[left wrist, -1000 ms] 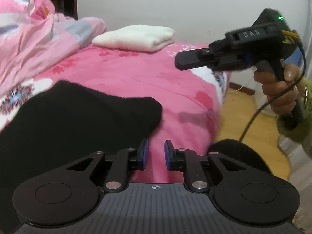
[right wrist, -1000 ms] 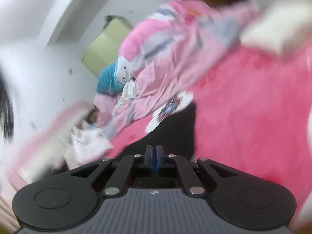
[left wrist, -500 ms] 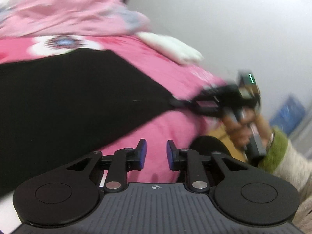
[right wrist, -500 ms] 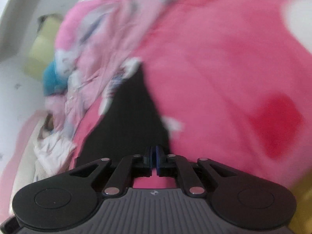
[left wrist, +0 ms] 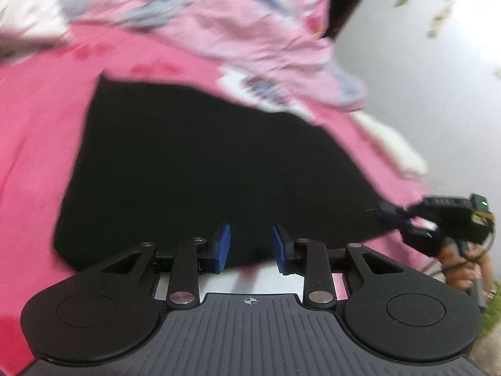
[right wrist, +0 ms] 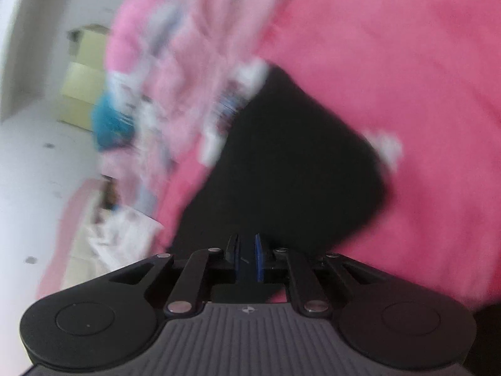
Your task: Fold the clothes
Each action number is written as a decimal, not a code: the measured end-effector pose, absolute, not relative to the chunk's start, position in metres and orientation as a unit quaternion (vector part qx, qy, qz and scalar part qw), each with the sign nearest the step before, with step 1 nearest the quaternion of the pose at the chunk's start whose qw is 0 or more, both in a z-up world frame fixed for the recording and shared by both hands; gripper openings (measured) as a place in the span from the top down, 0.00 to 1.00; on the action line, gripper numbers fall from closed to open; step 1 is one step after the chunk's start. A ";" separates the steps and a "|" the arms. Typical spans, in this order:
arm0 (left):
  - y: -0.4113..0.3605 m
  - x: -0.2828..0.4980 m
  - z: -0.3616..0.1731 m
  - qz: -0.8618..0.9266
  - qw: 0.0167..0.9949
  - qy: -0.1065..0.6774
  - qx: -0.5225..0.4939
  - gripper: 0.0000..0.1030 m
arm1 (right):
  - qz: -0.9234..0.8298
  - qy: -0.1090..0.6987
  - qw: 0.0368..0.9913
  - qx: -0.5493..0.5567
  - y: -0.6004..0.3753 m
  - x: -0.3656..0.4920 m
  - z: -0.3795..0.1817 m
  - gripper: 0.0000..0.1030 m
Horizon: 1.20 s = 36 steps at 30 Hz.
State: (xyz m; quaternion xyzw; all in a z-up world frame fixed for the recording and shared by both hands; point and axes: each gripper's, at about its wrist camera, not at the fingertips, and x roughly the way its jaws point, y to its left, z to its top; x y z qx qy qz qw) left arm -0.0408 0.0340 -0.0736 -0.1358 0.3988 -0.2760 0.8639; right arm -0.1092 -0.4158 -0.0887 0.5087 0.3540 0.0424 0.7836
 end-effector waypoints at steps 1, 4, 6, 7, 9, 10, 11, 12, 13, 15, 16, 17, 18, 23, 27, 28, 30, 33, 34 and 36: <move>0.039 -0.041 -0.081 -0.272 0.861 0.404 -0.145 0.72 | 0.039 0.354 0.777 0.519 -0.415 -0.119 -0.097 0.94; 0.054 -0.044 -0.087 -0.277 0.854 0.405 -0.172 0.72 | 0.020 0.365 0.773 0.519 -0.414 -0.142 -0.089 0.91; 0.063 -0.046 -0.089 -0.283 0.849 0.403 -0.190 0.72 | 0.017 0.367 0.790 0.490 -0.408 -0.142 -0.071 0.89; 0.066 -0.047 -0.090 -0.284 0.848 0.402 -0.197 0.72 | 0.028 0.361 0.800 0.478 -0.403 -0.138 -0.060 0.89; 0.070 -0.048 -0.092 -0.283 0.847 0.402 -0.203 0.72 | 0.071 0.346 0.810 0.468 -0.387 -0.125 -0.043 0.88; 0.072 -0.049 -0.092 -0.281 0.847 0.402 -0.207 0.72 | 0.090 0.342 0.814 0.461 -0.378 -0.116 -0.038 0.87; 0.075 -0.051 -0.092 -0.279 0.847 0.401 -0.210 0.72 | 0.103 0.342 0.817 0.453 -0.368 -0.106 -0.036 0.86; 0.078 -0.055 -0.092 -0.276 0.848 0.401 -0.211 0.72 | 0.110 0.349 0.817 0.445 -0.356 -0.095 -0.039 0.86; 0.080 -0.057 -0.091 -0.273 0.849 0.400 -0.210 0.72 | 0.117 0.358 0.816 0.438 -0.344 -0.084 -0.044 0.86; 0.087 -0.064 -0.089 -0.269 0.853 0.396 -0.210 0.72 | 0.119 0.384 0.809 0.428 -0.327 -0.075 -0.060 0.86; 0.093 -0.066 -0.088 -0.267 0.854 0.393 -0.214 0.72 | 0.114 0.402 0.803 0.426 -0.321 -0.076 -0.072 0.86; 0.098 -0.069 -0.087 -0.264 0.855 0.390 -0.218 0.72 | 0.109 0.419 0.796 0.423 -0.314 -0.077 -0.084 0.88; 0.104 -0.071 -0.086 -0.262 0.856 0.387 -0.222 0.72 | 0.112 0.425 0.793 0.422 -0.308 -0.077 -0.087 0.88; 0.132 -0.069 -0.083 -0.238 0.860 0.377 -0.248 0.61 | 0.159 0.417 0.791 0.418 -0.278 -0.066 -0.073 0.86; 0.146 -0.054 -0.089 -0.193 0.857 0.383 -0.286 0.52 | 0.197 0.409 0.789 0.414 -0.255 -0.057 -0.062 0.86; 0.149 -0.051 -0.092 -0.188 0.852 0.383 -0.302 0.52 | 0.207 0.407 0.788 0.413 -0.249 -0.054 -0.059 0.86; 0.155 -0.049 -0.096 -0.184 0.844 0.383 -0.327 0.53 | 0.226 0.403 0.786 0.411 -0.237 -0.050 -0.053 0.86; 0.165 -0.051 -0.099 -0.183 0.837 0.380 -0.348 0.53 | 0.247 0.437 0.766 0.402 -0.209 -0.052 -0.070 0.86; 0.169 -0.052 -0.100 -0.182 0.836 0.380 -0.353 0.53 | 0.253 0.451 0.757 0.398 -0.200 -0.054 -0.077 0.86; 0.177 -0.054 -0.101 -0.180 0.832 0.378 -0.364 0.53 | 0.266 0.478 0.740 0.391 -0.181 -0.056 -0.092 0.87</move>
